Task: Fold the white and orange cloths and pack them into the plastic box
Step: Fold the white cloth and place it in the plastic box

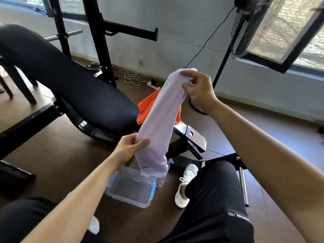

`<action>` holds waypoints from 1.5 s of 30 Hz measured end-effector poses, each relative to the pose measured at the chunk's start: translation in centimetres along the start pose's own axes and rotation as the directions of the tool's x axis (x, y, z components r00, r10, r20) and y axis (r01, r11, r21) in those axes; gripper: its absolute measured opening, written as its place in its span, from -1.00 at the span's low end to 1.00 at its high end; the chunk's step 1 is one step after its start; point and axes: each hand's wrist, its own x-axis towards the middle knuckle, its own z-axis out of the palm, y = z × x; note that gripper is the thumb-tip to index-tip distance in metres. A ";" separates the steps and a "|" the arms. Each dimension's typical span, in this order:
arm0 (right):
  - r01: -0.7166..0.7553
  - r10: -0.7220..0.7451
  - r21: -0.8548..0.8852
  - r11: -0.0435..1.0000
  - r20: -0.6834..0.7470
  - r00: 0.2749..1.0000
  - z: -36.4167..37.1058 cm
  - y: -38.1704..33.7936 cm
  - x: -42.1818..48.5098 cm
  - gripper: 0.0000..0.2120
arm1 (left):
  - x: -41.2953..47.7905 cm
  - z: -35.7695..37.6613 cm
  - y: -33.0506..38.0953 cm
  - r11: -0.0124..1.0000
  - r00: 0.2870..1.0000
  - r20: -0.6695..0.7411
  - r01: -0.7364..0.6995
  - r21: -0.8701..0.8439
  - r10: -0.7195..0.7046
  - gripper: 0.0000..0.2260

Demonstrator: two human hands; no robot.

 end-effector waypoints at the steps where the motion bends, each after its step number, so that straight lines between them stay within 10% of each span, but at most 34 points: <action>1: -0.021 0.021 -0.024 0.999 -0.005 1.000 0.1 0.8 0.1 -0.61 | -0.4 -0.3 0.3 1.000 1.000 0.019 0.006 0.006 -0.007 -0.69; 12: -0.438 0.459 -0.141 0.888 0.210 0.863 6.2 10.8 -7.0 -0.59 | -2.3 -2.4 2.1 0.997 0.994 -0.079 0.076 0.001 -0.076 -0.79; 19: -0.598 0.496 0.219 0.771 0.382 0.780 8.3 8.4 -16.5 -0.73 | -1.7 -2.5 1.1 0.994 0.989 -0.105 0.107 -0.010 -0.108 -0.85; 35: -0.383 0.245 0.349 0.856 0.379 0.892 11.0 6.8 -22.5 -0.63 | -3.6 0.4 -2.0 0.959 0.986 0.048 0.165 -0.230 -0.159 -0.65; 45: -0.381 0.267 0.369 0.848 0.325 0.907 9.8 8.0 -21.9 -0.48 | -5.2 1.7 -3.1 0.985 0.986 -0.023 0.167 0.038 -0.166 -0.67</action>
